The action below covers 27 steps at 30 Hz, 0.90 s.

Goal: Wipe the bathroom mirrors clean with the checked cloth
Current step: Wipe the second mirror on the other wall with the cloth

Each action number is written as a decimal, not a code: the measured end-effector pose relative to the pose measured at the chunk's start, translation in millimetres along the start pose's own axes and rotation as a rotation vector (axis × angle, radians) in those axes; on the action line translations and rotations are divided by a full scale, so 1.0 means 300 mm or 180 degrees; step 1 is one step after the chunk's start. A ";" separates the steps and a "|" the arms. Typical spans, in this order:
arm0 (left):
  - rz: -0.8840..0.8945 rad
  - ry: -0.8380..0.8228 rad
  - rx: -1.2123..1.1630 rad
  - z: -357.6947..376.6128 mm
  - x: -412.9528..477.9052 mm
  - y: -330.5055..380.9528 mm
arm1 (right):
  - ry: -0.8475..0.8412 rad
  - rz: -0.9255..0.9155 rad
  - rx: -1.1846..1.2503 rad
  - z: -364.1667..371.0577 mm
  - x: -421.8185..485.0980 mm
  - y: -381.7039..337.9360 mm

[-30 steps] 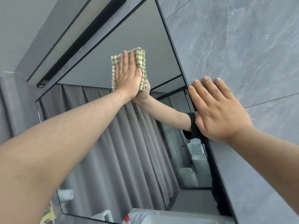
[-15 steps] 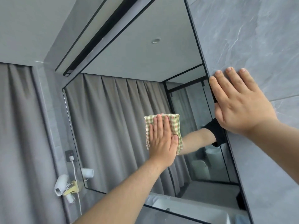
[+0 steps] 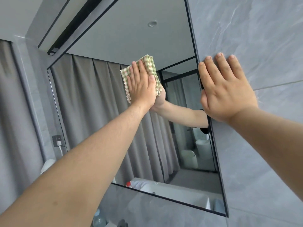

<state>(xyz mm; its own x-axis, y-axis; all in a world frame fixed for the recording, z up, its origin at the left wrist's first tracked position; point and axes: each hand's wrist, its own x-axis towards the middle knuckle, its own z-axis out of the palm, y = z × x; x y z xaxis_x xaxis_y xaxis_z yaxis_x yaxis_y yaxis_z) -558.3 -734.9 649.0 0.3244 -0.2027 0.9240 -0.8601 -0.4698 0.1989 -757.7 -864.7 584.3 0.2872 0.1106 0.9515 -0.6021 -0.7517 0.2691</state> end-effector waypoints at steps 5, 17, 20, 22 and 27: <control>0.0599 0.0246 -0.0033 0.092 -0.216 -0.005 | -0.0043 -0.0027 0.0001 -0.005 0.000 -0.003; 0.2025 -0.0416 0.0405 0.290 -0.947 -0.168 | 0.0005 -0.0018 0.0068 -0.001 0.002 -0.001; 0.2454 -0.0359 0.0529 0.314 -1.016 -0.202 | 0.0007 -0.0001 0.0065 0.000 -0.003 -0.002; 0.2515 -0.0311 0.0496 0.313 -1.003 -0.207 | -0.0013 -0.0009 0.0066 -0.003 -0.003 -0.001; 0.2411 -0.0356 0.0363 0.248 -0.763 -0.117 | -0.0078 -0.0030 0.0070 -0.008 -0.005 -0.001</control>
<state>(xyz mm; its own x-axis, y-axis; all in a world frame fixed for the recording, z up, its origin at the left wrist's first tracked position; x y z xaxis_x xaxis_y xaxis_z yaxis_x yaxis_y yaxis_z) -573.0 -736.0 406.3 -0.2933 -0.5867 0.7548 -0.8193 -0.2527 -0.5147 -759.9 -863.1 583.2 0.3111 0.1020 0.9449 -0.5829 -0.7648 0.2745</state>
